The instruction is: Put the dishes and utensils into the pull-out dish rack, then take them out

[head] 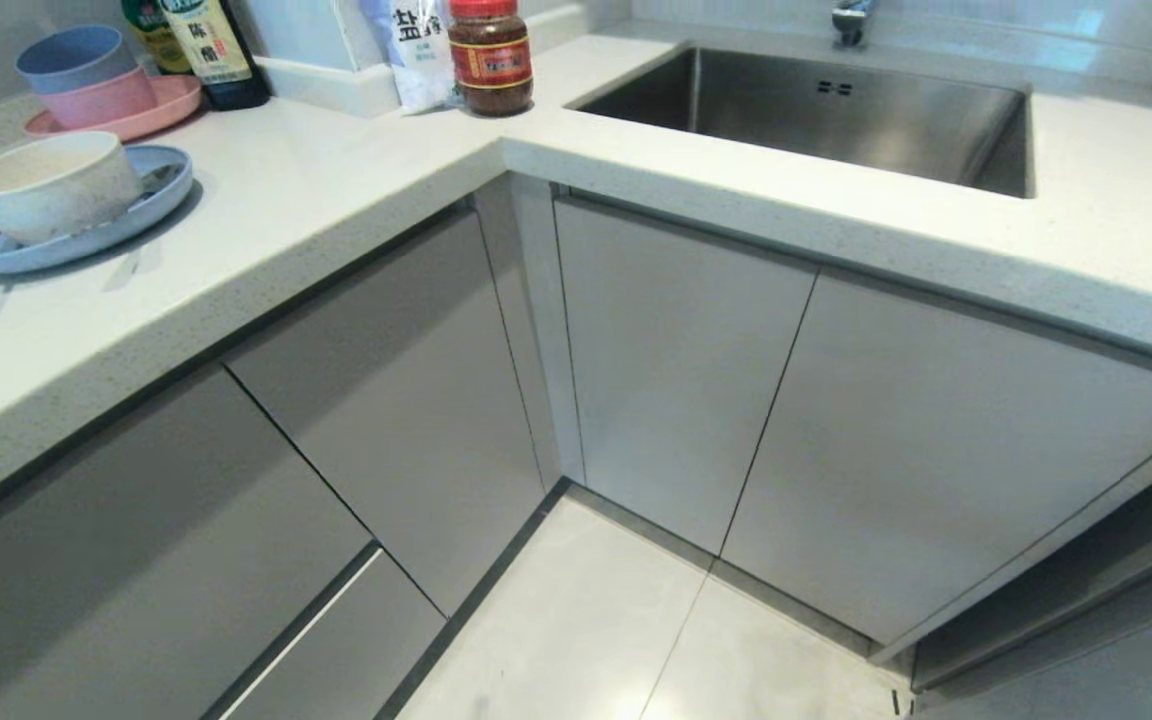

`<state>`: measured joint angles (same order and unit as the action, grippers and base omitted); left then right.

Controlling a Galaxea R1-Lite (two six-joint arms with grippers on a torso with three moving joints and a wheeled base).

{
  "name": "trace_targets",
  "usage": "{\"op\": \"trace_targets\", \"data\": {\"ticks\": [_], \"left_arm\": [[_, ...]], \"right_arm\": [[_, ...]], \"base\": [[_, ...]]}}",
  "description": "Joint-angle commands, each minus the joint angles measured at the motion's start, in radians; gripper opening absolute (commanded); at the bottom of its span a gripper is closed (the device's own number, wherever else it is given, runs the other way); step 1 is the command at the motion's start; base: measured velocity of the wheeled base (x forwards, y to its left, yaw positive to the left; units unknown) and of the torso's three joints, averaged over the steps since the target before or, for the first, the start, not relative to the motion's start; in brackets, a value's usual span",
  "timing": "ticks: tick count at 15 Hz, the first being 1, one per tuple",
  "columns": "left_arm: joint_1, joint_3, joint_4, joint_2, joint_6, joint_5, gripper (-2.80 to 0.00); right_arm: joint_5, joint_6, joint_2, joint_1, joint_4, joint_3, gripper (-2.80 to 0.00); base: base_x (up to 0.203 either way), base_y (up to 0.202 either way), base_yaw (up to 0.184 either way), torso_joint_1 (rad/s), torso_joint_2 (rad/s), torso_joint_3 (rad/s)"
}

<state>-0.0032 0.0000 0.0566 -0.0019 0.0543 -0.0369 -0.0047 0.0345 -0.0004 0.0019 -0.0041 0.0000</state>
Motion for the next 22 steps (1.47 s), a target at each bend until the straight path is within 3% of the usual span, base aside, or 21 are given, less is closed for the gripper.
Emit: {"op": "trace_targets", "data": {"ticks": [1,22], "left_arm": [[0.000,0.026,0.000,0.002,0.001,0.000,-2.80],[0.000,0.026,0.002,0.001,0.001,-0.001,-2.80]], "right_arm": [[-0.001,0.000,-0.004,0.001,0.000,0.002,-2.80],[0.000,0.000,-0.003,0.001,0.000,0.002,-2.80]], "base": [[0.000,0.000,0.000,0.004,0.00,0.210],[0.000,0.000,0.000,0.002,0.00,0.203]]}}
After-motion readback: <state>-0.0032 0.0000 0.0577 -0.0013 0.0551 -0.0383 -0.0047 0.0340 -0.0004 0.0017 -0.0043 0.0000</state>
